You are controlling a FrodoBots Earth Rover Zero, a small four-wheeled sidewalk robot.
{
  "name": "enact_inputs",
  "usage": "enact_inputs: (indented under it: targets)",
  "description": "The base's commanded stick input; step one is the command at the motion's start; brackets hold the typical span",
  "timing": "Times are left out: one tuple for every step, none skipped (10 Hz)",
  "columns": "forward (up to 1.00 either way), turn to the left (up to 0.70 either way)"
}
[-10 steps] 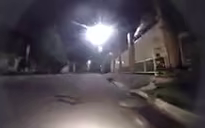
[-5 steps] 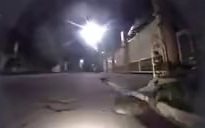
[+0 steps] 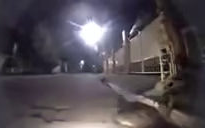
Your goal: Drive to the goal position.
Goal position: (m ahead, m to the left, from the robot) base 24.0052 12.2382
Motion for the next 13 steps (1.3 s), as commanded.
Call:
enact_inputs:
  targets:
    - [0.70, 0.00]
    - [0.70, 0.00]
    - [0.70, 0.00]
    - [0.70, 0.00]
    - [0.70, 0.00]
    - [0.70, 0.00]
    - [0.70, 0.00]
    - [0.70, 0.00]
    - [0.70, 0.00]
    - [0.70, 0.00]
    - [0.70, 0.00]
    - [0.70, 0.00]
    - [0.70, 0.00]
